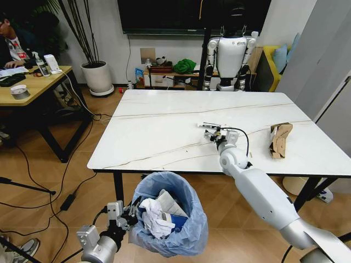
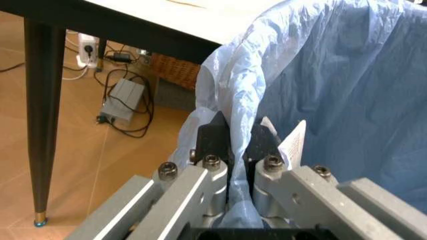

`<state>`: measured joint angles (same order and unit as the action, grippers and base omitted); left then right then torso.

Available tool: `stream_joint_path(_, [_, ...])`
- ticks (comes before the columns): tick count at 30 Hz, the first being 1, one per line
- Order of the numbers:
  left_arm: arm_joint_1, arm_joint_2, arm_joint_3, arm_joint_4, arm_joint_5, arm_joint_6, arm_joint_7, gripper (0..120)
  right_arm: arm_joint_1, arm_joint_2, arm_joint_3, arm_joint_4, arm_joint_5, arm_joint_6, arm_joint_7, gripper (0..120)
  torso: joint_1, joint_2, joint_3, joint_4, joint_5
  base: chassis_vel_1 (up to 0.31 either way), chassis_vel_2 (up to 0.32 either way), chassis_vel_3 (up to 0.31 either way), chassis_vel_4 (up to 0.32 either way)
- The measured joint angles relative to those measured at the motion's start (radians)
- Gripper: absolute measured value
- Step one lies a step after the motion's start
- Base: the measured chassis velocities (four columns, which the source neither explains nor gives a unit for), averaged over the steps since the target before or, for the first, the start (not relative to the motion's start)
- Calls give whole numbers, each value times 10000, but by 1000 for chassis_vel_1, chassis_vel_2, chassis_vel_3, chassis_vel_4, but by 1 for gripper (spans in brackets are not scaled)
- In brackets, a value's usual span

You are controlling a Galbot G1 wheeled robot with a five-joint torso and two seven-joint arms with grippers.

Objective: Pick up the trash bin and place the trash from the table into it.

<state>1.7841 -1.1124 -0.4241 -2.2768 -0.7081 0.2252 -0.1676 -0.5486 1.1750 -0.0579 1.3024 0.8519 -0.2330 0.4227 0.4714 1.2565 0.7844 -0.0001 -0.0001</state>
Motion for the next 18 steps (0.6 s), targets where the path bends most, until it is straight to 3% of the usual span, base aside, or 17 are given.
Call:
stream_joint_path(9, [-80, 20, 16, 46, -53, 0, -7, 0, 5, -138, 10, -27, 23, 9, -48, 53, 0, 0, 0, -1, 1, 0, 0, 0, 0])
stream_joint_path(12, [-85, 38, 17, 50, -69, 0, -9, 0, -14, -228, 18, -14, 25, 16, -82, 37, 0, 0, 0, 0, 2, 0, 0, 0, 0])
stream_joint_path(14, [-85, 41, 17, 50, -71, 0, -10, 0, -18, -263, 18, -2, 26, 17, -90, 36, 0, 0, 0, 0, 1, 0, 0, 0, 0])
stream_joint_path(18, [-92, 50, 17, 50, -77, 0, -12, 0, -63, -452, 14, 74, 46, 17, -152, 17, 0, 0, 0, 0, 1, 0, 0, 0, 0])
